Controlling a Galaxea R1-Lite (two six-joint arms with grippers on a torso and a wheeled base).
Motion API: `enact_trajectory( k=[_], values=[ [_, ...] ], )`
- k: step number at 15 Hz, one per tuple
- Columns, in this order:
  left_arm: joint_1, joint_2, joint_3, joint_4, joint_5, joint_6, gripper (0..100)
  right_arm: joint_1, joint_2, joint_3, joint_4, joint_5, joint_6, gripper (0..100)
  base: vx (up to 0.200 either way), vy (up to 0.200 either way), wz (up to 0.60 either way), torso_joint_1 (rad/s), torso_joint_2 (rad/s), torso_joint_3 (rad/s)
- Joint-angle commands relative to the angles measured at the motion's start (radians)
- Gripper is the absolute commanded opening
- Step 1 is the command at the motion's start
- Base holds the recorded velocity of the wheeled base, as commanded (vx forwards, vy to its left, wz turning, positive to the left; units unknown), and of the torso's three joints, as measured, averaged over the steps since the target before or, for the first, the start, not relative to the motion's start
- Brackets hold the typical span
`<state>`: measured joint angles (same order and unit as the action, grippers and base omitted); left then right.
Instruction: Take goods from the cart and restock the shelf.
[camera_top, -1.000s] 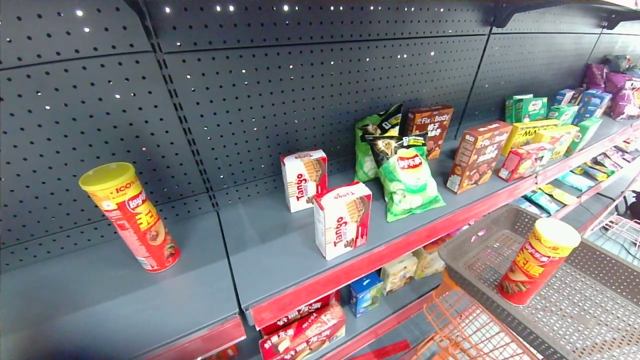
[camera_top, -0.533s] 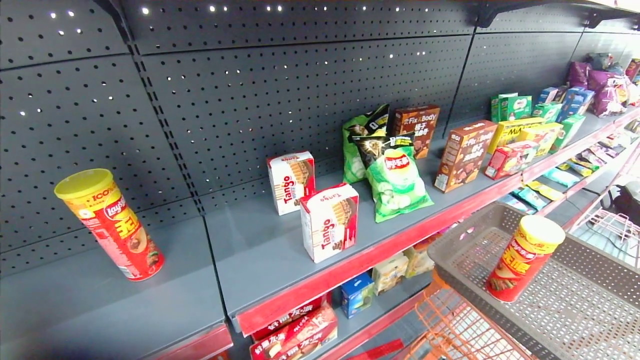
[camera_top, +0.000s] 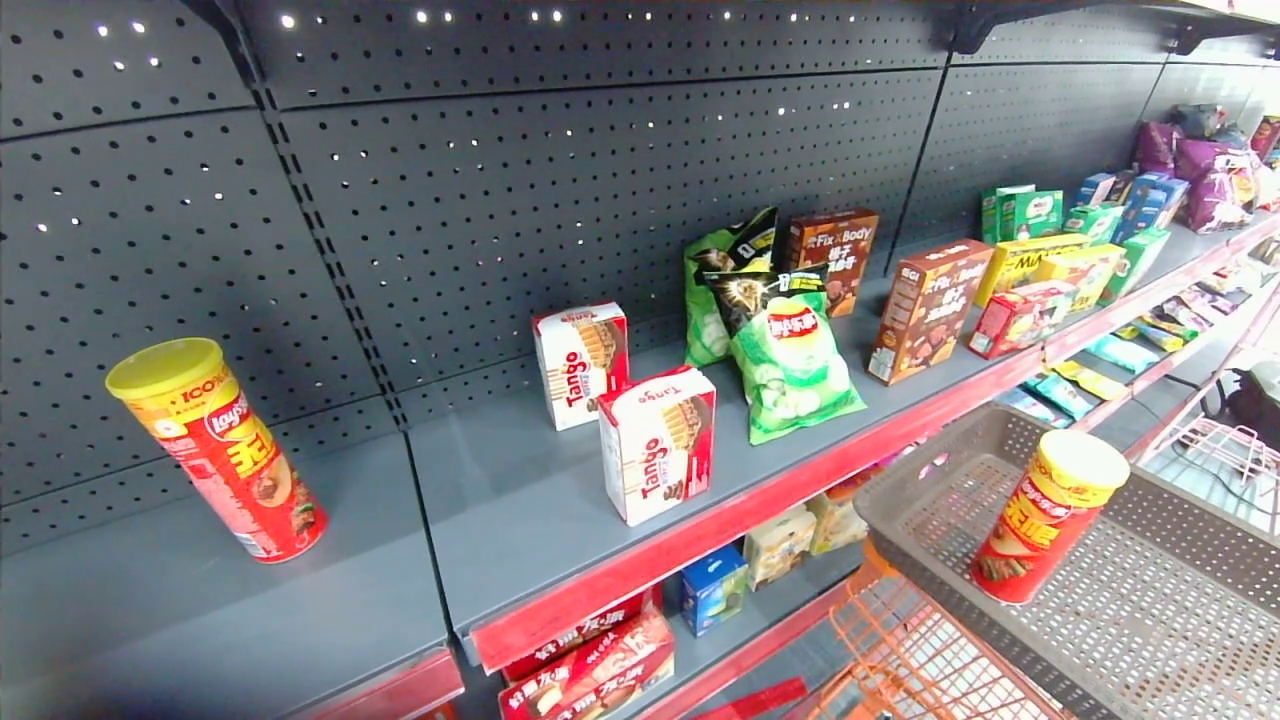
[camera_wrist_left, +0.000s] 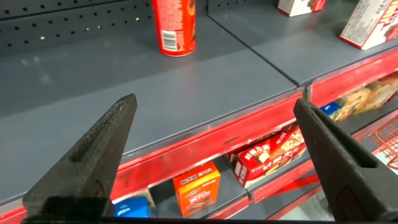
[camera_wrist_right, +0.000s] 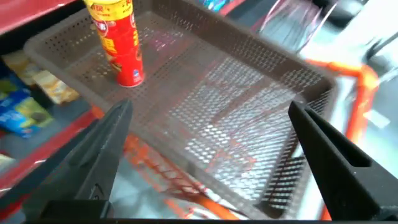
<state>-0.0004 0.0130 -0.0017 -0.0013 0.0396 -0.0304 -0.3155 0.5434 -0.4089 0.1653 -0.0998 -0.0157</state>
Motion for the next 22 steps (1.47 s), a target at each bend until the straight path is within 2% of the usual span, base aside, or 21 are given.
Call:
enact_trajectory(
  k=[1, 3, 4, 7, 8, 11, 14, 18, 22],
  values=[
    [0.000, 0.001, 0.000, 0.000, 0.000, 0.000, 100, 0.053, 0.336, -0.153, -0.084, 0.040, 0.132, 100, 0.000, 0.000, 0.00, 0.000, 0.00, 0.000],
    [0.000, 0.001, 0.000, 0.000, 0.000, 0.000, 100, 0.171, 0.369, -0.171, -0.092, 0.049, 0.149, 100, 0.000, 0.000, 0.00, 0.000, 0.00, 0.000],
    [0.000, 0.001, 0.000, 0.000, 0.000, 0.000, 100, 0.296, 0.398, -0.142, -0.145, 0.035, 0.148, 100, 0.000, 0.000, 0.00, 0.000, 0.00, 0.000],
    [0.000, 0.001, 0.000, 0.000, 0.000, 0.000, 100, 0.381, 0.521, -0.077, -0.365, 0.022, 0.145, 100, 0.000, 0.000, 0.00, 0.000, 0.00, 0.000],
    [0.000, 0.001, 0.000, 0.000, 0.000, 0.000, 100, 0.398, 0.540, -0.071, -0.389, 0.020, 0.143, 100, 0.000, 0.000, 0.00, 0.000, 0.00, 0.000],
    [-0.001, 0.001, 0.000, 0.000, 0.000, 0.000, 100, 0.401, 0.618, -0.050, -0.507, 0.020, 0.085, 100, 0.000, 0.000, 0.00, 0.000, 0.00, 0.000],
    [0.000, 0.001, 0.000, 0.000, 0.000, 0.000, 100, 0.391, 0.685, -0.034, -0.543, 0.022, 0.059, 100, 0.000, 0.000, 0.00, 0.000, 0.00, 0.000],
    [0.000, 0.001, 0.000, 0.000, 0.000, 0.000, 100, 0.414, 0.705, 0.094, -0.658, 0.020, 0.049, 100, 0.000, 0.000, 0.00, 0.000, 0.00, 0.000],
    [0.000, 0.001, 0.000, 0.000, 0.000, 0.000, 100, 0.406, 0.728, 0.130, -0.679, 0.020, 0.010, 100, 0.000, 0.000, 0.00, 0.000, 0.00, 0.000]
  ],
)
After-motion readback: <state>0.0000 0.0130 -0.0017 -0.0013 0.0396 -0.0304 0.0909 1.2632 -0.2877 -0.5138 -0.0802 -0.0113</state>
